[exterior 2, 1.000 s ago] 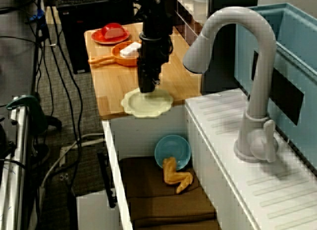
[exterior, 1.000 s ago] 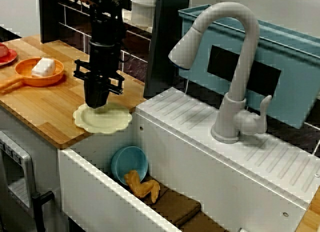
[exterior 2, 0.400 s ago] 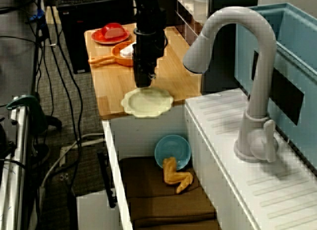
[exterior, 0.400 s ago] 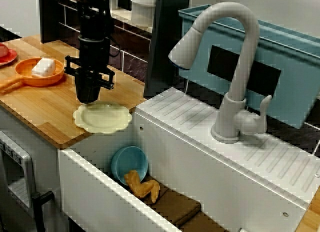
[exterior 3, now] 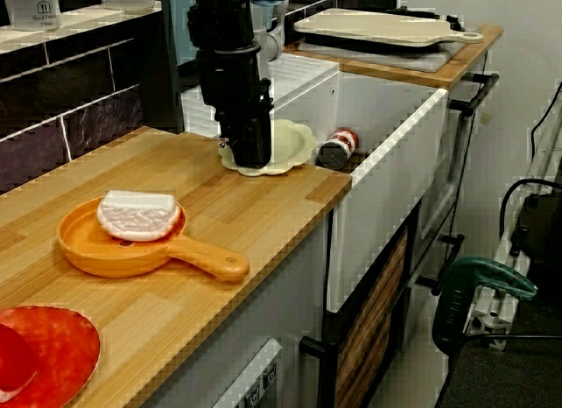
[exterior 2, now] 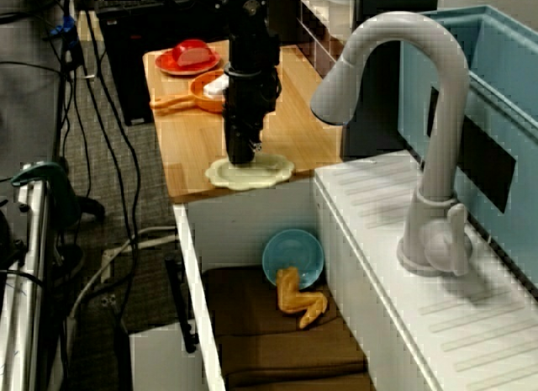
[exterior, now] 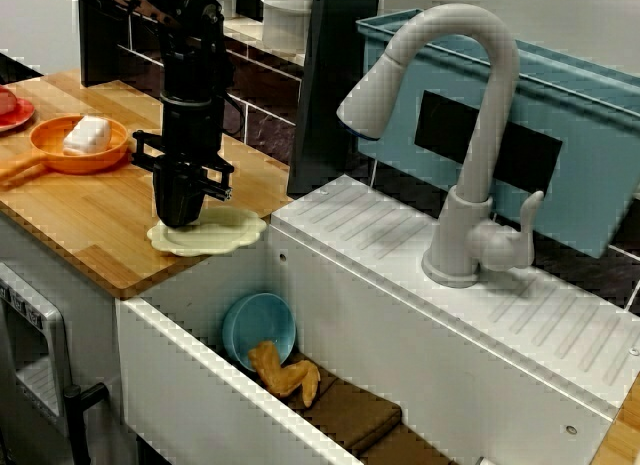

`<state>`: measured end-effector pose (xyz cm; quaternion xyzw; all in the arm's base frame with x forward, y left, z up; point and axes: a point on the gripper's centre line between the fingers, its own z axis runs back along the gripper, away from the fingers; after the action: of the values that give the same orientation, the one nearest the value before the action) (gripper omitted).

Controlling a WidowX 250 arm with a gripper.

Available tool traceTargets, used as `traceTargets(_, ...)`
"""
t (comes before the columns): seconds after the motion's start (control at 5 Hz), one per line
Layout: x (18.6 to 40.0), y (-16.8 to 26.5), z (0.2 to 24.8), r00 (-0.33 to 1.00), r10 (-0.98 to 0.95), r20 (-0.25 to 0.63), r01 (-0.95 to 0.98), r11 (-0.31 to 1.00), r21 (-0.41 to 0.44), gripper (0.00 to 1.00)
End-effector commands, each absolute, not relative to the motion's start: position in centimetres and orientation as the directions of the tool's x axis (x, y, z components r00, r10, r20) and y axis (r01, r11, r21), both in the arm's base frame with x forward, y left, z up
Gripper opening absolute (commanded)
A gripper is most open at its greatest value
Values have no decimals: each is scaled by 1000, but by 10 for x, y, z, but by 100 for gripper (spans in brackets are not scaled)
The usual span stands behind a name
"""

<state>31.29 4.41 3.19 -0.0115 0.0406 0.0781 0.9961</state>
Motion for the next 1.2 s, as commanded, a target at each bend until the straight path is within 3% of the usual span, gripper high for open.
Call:
traceTargets(0.0, 313, 11, 27, 993, 114, -4, -114, 992, 50, 0)
traceTargets(0.6, 317, 8, 25, 991, 128, -34, -126, 991, 53, 0)
traceTargets(1.0, 318, 2, 27, 995, 42, -85, -44, 999, -23, 0)
